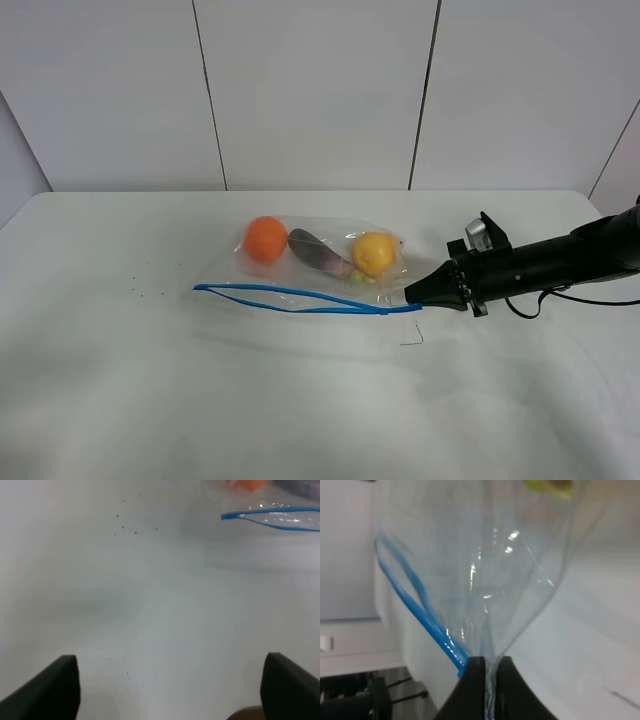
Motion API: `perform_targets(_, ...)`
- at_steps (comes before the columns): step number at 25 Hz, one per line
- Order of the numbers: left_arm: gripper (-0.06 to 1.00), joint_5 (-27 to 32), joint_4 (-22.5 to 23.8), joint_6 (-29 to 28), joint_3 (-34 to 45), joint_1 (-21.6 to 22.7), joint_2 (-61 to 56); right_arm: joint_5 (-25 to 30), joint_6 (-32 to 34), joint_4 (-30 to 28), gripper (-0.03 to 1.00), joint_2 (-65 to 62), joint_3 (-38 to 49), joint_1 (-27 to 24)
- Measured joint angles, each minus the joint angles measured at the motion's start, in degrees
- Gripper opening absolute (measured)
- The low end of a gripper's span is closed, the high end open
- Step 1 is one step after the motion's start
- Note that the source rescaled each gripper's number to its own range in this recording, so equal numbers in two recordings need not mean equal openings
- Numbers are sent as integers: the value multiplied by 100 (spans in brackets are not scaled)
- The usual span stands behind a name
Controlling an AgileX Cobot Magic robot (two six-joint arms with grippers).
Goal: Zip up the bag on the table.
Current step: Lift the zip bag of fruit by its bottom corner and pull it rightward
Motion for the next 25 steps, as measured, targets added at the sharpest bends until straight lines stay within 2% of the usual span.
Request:
perform_targets(7, 100, 0, 0, 0, 0, 0, 0, 255, 0, 239, 0, 0, 0, 6)
perform_targets(25, 100, 0, 0, 0, 0, 0, 0, 266, 5, 396, 0, 0, 0, 6)
